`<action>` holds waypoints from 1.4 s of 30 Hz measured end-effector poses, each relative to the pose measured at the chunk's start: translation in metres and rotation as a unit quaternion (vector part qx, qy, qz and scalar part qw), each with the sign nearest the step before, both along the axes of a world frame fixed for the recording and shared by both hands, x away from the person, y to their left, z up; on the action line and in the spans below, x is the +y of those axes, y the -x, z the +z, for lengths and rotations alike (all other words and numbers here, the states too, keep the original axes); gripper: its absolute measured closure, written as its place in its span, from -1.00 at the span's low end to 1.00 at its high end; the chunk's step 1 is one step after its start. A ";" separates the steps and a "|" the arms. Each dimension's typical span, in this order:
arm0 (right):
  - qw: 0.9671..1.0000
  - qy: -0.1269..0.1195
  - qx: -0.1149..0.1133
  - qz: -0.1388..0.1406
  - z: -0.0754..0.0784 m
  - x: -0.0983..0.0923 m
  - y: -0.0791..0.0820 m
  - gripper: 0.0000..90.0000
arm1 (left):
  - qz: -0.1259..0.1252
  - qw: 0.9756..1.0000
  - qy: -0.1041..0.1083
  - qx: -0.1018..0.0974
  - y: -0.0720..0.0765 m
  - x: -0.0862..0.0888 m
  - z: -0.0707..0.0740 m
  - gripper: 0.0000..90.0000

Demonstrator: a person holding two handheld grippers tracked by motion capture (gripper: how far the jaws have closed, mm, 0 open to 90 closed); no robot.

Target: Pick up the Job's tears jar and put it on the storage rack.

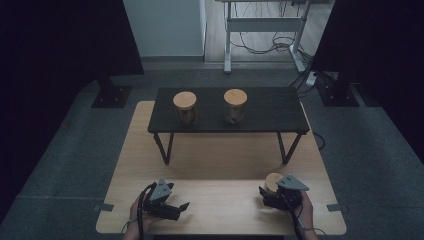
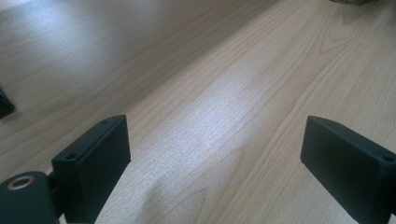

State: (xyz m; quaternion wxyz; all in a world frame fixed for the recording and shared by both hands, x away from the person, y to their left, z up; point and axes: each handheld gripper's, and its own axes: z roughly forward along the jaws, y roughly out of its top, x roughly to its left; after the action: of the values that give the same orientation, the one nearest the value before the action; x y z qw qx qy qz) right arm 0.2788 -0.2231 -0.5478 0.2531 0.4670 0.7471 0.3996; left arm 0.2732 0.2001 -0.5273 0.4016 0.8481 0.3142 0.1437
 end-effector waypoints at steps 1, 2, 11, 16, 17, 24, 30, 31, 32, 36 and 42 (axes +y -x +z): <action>1.000 0.001 -0.001 -0.003 0.000 0.000 0.000 -0.63 | 0.000 1.000 0.000 0.000 0.000 0.000 0.000 -0.82; 1.000 0.002 -0.002 -0.005 0.000 0.000 0.000 -0.59 | -0.001 1.000 0.000 0.000 0.000 0.000 0.000 -0.82; 1.000 0.003 -0.006 -0.016 0.000 -0.001 -0.001 -0.48 | -0.001 1.000 -0.001 0.000 0.000 0.000 0.000 -0.82; 1.000 0.002 -0.006 -0.017 0.000 -0.001 -0.001 -0.47 | -0.001 1.000 -0.001 0.000 0.000 0.000 0.000 -0.82; 1.000 0.001 -0.006 -0.017 0.000 -0.001 -0.001 -0.47 | -0.001 1.000 -0.001 -0.001 0.000 0.000 0.000 -0.82; 1.000 -0.001 -0.006 -0.019 0.000 -0.001 0.000 -0.47 | -0.001 1.000 -0.001 -0.002 0.000 0.000 0.000 -0.82; 1.000 -0.002 -0.007 -0.020 0.000 -0.001 0.000 -0.47 | 0.000 1.000 -0.002 -0.002 0.000 0.001 0.000 -0.82; 1.000 -0.002 -0.008 -0.020 -0.001 -0.001 0.000 -0.47 | 0.000 1.000 -0.002 -0.002 0.000 0.001 0.001 -0.82; 1.000 -0.003 -0.008 -0.020 -0.001 -0.001 0.000 -0.47 | 0.000 1.000 -0.002 -0.002 0.000 0.001 0.001 -0.82; 1.000 -0.005 -0.009 -0.021 -0.001 -0.001 0.000 -0.46 | 0.001 1.000 -0.001 -0.003 0.000 0.001 0.001 -0.82; 1.000 -0.008 -0.015 -0.017 0.000 -0.002 0.002 -0.46 | 0.002 1.000 -0.001 -0.003 0.000 0.002 0.001 -0.82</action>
State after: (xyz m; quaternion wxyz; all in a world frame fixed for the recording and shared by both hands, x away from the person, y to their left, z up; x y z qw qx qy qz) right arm 0.2769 -0.2251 -0.5482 0.2675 0.4753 0.7319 0.4085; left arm 0.2731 0.2019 -0.5261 0.4019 0.8473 0.3142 0.1475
